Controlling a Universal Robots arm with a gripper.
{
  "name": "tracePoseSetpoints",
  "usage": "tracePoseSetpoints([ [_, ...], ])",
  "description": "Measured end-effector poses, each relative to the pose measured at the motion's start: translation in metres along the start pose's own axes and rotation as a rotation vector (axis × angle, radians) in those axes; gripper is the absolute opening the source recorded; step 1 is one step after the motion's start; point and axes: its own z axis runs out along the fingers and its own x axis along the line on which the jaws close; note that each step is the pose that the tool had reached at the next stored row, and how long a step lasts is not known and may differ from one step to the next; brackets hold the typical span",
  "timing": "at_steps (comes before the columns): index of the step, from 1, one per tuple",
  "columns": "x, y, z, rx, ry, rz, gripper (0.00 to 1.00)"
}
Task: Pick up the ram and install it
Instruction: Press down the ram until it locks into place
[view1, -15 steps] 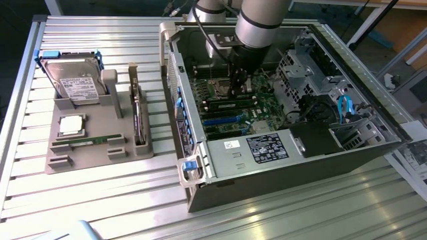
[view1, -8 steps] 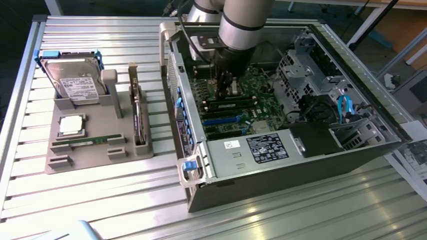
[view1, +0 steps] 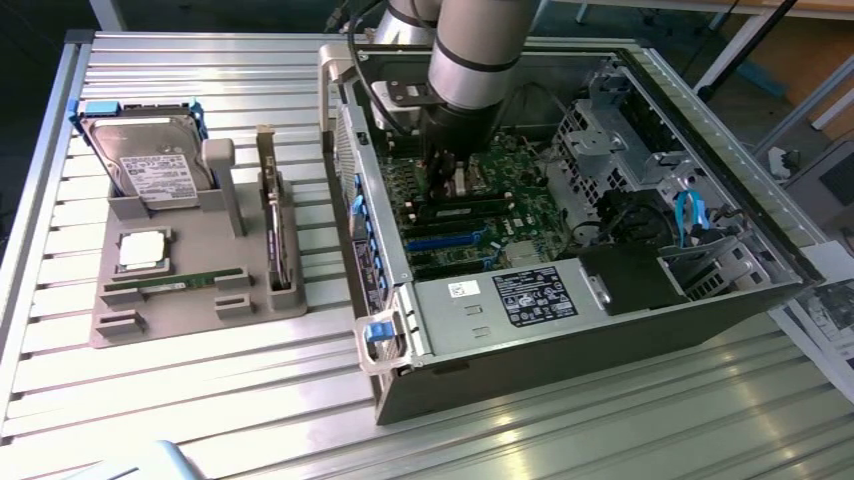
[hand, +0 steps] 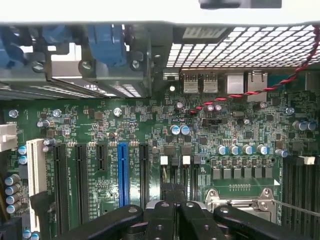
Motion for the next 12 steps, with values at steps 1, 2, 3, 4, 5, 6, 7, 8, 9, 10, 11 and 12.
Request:
tracePoseSetpoints([
  [1,0.0001,0.0003,0.0009,-0.0001,0.0001,0.000,0.10],
  [2,0.0001,0.0005,0.0021,-0.0002,0.0003,0.000,0.10],
  [3,0.0002,0.0006,0.0030,-0.0004,0.0005,0.000,0.10],
  [4,0.0002,0.0007,0.0040,-0.0004,0.0005,0.000,0.10],
  [5,0.0001,0.0007,0.0048,-0.0002,0.0001,0.000,0.10],
  [6,0.0002,0.0007,0.0056,-0.0002,0.0002,0.000,0.10],
  [7,0.0003,0.0008,0.0063,-0.0004,0.0007,0.000,0.10],
  [8,0.0003,0.0008,0.0065,-0.0004,0.0007,0.000,0.10],
  [9,0.0002,0.0008,0.0065,-0.0003,0.0005,0.000,0.10],
  [10,-0.0001,0.0006,0.0048,0.0013,-0.0013,0.000,0.10],
  [11,-0.0003,0.0003,0.0026,0.0031,-0.0028,0.000,0.10],
  [12,-0.0002,0.0004,-0.0022,0.0021,-0.0009,0.000,0.10],
])
